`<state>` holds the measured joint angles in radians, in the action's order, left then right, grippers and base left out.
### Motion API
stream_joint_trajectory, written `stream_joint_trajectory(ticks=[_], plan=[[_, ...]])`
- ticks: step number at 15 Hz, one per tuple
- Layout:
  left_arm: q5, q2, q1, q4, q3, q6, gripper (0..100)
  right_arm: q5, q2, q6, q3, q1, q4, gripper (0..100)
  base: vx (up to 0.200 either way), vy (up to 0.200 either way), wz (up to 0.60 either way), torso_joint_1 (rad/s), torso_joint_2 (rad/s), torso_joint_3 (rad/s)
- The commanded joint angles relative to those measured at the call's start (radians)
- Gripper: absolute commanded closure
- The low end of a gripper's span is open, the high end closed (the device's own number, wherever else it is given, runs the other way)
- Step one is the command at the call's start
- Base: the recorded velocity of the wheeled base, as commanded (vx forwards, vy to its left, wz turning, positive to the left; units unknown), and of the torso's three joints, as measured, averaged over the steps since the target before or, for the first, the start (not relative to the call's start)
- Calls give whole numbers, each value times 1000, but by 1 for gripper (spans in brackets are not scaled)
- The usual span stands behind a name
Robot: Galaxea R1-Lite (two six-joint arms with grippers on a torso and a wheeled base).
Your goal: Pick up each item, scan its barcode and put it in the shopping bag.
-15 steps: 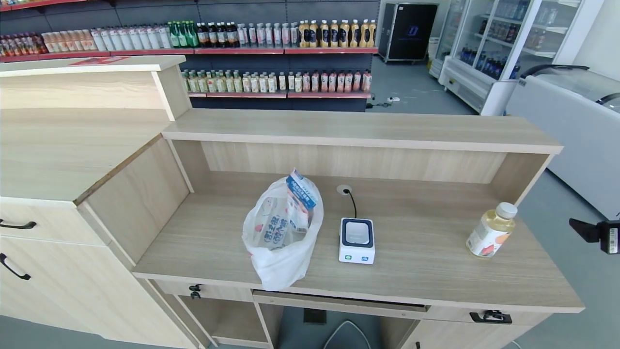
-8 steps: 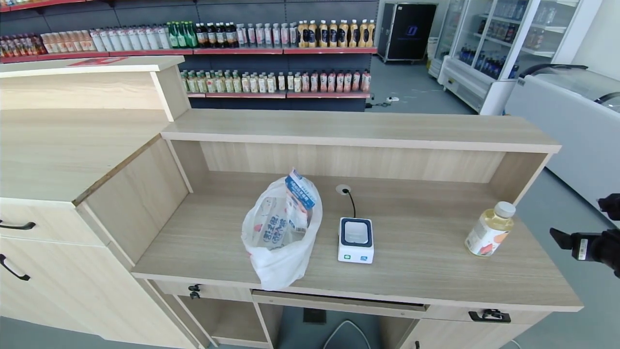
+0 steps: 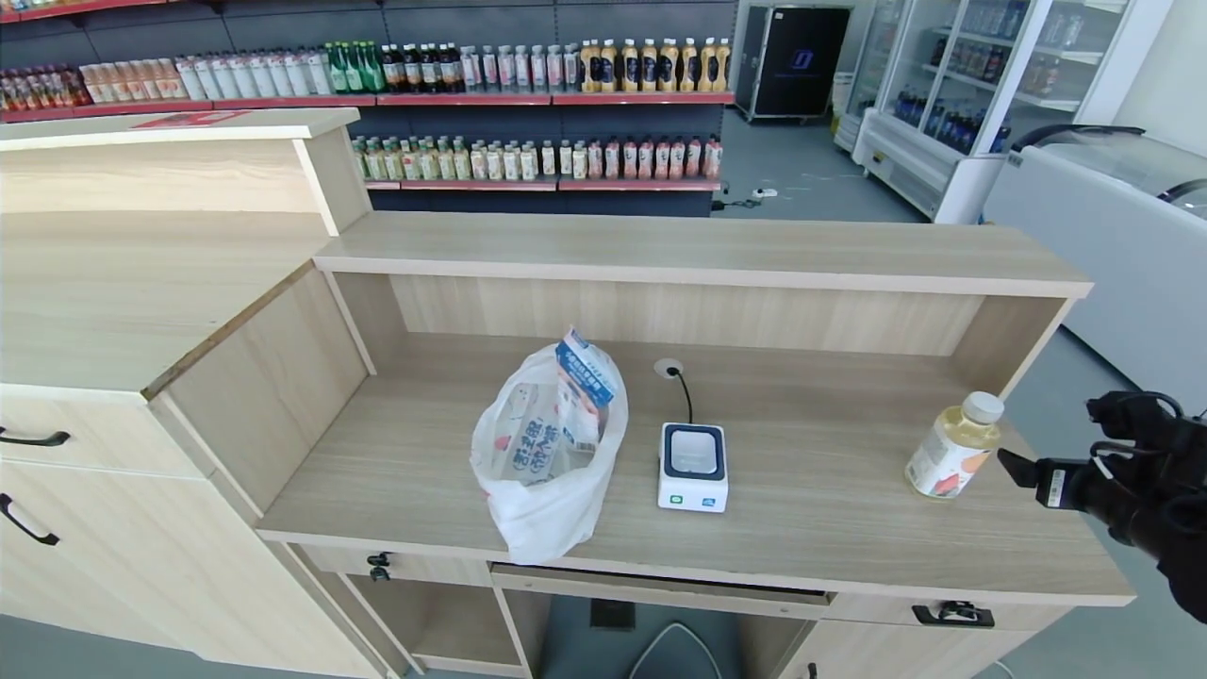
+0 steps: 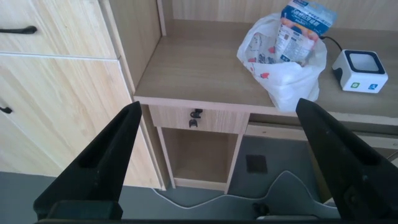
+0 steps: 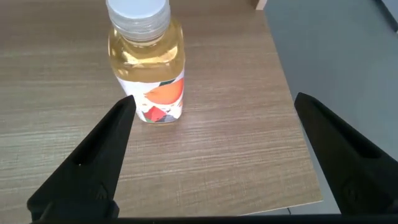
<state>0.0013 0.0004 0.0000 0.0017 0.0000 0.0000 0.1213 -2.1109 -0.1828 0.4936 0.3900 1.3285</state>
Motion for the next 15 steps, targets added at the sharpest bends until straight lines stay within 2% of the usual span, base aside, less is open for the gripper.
stream_joint_trajectory(ticks=[1, 7, 10, 15], plan=[[0, 0, 0, 0, 0, 0, 0, -37, -57, -20, 6, -20, 21, 0, 0, 0, 0, 0, 0, 0], [0, 0, 0, 0, 0, 0, 0, -146, -159, -32, 42, -118, 127, 0, 0, 0, 0, 0, 0, 0], [0, 0, 0, 0, 0, 0, 0, -184, -189, -27, 65, -134, 127, 0, 0, 0, 0, 0, 0, 0], [0, 0, 0, 0, 0, 0, 0, -192, -221, 12, 120, -152, 129, 0, 0, 0, 0, 0, 0, 0]])
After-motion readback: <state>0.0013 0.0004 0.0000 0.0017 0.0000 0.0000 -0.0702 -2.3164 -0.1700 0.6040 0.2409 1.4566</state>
